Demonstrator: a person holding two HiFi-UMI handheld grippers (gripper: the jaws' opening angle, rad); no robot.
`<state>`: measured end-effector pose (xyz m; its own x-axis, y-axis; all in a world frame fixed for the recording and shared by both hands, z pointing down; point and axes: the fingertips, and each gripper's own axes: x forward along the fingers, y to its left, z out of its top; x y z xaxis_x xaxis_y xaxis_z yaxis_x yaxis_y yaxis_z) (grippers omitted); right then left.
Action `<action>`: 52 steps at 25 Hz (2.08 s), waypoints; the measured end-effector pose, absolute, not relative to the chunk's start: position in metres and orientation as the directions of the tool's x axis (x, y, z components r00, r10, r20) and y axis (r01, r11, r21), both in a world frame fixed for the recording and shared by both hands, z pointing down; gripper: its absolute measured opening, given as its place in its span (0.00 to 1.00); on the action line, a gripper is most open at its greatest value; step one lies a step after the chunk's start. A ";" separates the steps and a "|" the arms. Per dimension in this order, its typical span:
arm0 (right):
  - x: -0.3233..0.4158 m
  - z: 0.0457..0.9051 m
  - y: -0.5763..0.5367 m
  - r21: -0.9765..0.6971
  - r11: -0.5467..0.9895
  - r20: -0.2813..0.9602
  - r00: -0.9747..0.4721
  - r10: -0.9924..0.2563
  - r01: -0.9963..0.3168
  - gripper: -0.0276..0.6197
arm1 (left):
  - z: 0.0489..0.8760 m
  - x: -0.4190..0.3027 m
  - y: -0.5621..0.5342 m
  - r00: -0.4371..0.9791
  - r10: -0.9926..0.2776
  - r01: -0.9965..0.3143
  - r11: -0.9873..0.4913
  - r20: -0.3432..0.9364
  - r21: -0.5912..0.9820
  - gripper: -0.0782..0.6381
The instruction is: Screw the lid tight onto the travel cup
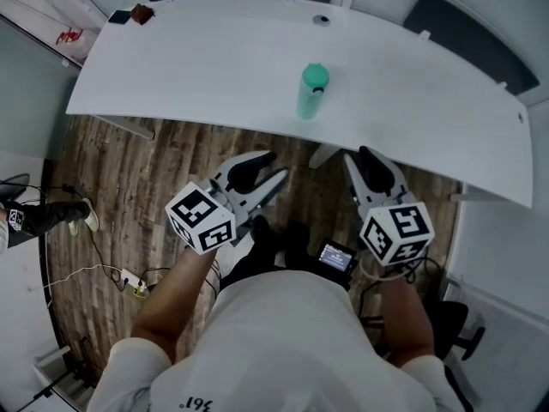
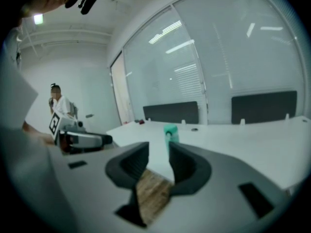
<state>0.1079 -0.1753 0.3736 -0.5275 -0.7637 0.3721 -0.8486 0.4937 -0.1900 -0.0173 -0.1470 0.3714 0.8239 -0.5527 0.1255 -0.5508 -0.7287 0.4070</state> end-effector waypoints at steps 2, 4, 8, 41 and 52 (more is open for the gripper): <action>0.106 0.376 -0.182 -0.184 0.492 0.377 -0.524 -0.764 -0.851 0.23 | 0.374 -0.018 -0.154 0.827 -0.548 -0.548 -0.733 0.128 0.402 0.32; 0.104 0.378 -0.189 -0.178 0.492 0.380 -0.521 -0.764 -0.852 0.24 | 0.377 -0.019 -0.162 0.829 -0.544 -0.546 -0.737 0.129 0.397 0.33; 0.098 0.382 -0.203 -0.166 0.492 0.386 -0.515 -0.765 -0.855 0.25 | 0.382 -0.020 -0.178 0.833 -0.535 -0.544 -0.747 0.142 0.382 0.34; 0.047 0.433 -0.332 -0.033 0.629 0.495 -0.560 -0.664 -0.776 0.49 | 0.493 0.014 -0.326 0.832 -0.380 -0.481 -0.857 0.404 0.185 0.55; 0.040 0.446 -0.349 -0.011 0.644 0.536 -0.549 -0.641 -0.765 0.50 | 0.504 0.043 -0.341 0.844 -0.285 -0.382 -0.914 0.454 0.135 0.56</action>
